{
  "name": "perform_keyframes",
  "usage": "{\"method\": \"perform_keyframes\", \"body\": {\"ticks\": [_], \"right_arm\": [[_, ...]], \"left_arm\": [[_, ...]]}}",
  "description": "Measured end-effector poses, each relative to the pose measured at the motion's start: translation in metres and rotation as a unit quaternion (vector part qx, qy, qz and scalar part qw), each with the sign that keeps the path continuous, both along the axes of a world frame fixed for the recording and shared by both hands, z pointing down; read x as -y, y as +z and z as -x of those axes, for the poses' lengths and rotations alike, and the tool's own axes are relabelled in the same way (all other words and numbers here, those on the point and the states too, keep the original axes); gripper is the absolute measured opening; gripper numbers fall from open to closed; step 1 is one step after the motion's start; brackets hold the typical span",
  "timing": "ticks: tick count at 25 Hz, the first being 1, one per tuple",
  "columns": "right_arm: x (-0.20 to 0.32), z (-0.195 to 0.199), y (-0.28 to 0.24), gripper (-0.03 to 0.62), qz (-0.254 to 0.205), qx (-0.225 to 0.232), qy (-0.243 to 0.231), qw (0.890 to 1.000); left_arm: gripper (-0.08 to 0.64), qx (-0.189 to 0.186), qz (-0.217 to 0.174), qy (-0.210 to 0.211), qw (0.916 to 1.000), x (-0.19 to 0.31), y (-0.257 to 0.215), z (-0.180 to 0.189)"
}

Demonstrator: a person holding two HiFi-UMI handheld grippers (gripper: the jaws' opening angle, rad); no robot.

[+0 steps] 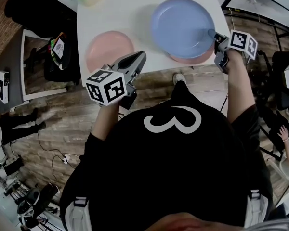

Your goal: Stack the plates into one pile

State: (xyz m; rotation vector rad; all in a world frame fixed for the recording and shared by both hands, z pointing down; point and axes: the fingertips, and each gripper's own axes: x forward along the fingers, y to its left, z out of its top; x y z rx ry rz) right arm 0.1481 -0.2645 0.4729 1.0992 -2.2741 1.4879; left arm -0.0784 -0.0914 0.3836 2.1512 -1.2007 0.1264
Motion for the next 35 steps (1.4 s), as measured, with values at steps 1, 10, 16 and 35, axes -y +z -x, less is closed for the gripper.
{"method": "perform_keyframes", "body": {"ticks": [1,10,16,35], "right_arm": [[-0.001,-0.003,0.003,0.035,0.002,-0.002,0.000,1.000],[-0.006,-0.027,0.025,0.035,0.019,-0.012,0.016,1.000],[-0.008,-0.035,0.035,0.035,0.028,-0.014,0.019,0.999],[-0.011,-0.045,0.062,0.043,0.045,-0.056,0.021,0.997]], "left_arm": [[0.017,0.001,0.000,0.002,1.0000,0.001,0.001,-0.002],[0.017,0.003,0.015,0.012,0.9998,0.010,0.014,-0.013],[0.017,0.003,0.018,0.015,0.9997,0.014,0.018,-0.020],[0.017,-0.003,0.035,0.002,0.9994,0.010,0.034,-0.022]]}}
